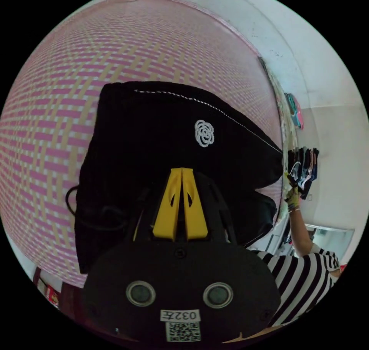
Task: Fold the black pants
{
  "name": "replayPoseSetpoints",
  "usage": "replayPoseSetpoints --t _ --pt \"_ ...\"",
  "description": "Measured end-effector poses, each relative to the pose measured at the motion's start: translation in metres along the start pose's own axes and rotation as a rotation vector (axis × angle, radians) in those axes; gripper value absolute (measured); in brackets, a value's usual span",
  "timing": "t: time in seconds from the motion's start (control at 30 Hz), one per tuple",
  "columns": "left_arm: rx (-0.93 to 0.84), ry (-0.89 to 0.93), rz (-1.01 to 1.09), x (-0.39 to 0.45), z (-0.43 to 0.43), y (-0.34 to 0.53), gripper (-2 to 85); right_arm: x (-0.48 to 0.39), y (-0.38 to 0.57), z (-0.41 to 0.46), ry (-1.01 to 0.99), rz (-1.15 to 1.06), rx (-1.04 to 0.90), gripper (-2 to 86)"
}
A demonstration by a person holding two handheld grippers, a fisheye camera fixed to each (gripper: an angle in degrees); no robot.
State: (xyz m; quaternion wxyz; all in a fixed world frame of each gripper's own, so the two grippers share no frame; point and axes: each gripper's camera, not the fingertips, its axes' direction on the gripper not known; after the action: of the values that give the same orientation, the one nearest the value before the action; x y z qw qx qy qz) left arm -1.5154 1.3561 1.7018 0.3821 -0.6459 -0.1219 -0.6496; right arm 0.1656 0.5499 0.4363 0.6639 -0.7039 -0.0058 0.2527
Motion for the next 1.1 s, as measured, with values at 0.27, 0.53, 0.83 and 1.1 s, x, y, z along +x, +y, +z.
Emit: replayPoseSetpoints --t 0.27,0.53,0.83,1.1 --pt "0.265 0.200 -0.290 -0.130 -0.018 0.173 -0.8 0.042 0.175 -0.036 -0.327 0.293 0.197 -0.9" --pt "0.407 0.515 -0.506 -0.218 0.065 0.259 6.0 0.089 0.315 -0.019 -0.369 0.638 0.206 5.0" --pt "0.462 0.628 -0.538 -0.250 0.130 0.234 8.1 0.121 0.354 -0.018 -0.251 0.823 0.249 8.2" --pt "0.506 0.726 -0.571 -0.278 0.172 0.235 5.7 0.141 0.351 0.015 -0.422 0.782 0.270 9.2"
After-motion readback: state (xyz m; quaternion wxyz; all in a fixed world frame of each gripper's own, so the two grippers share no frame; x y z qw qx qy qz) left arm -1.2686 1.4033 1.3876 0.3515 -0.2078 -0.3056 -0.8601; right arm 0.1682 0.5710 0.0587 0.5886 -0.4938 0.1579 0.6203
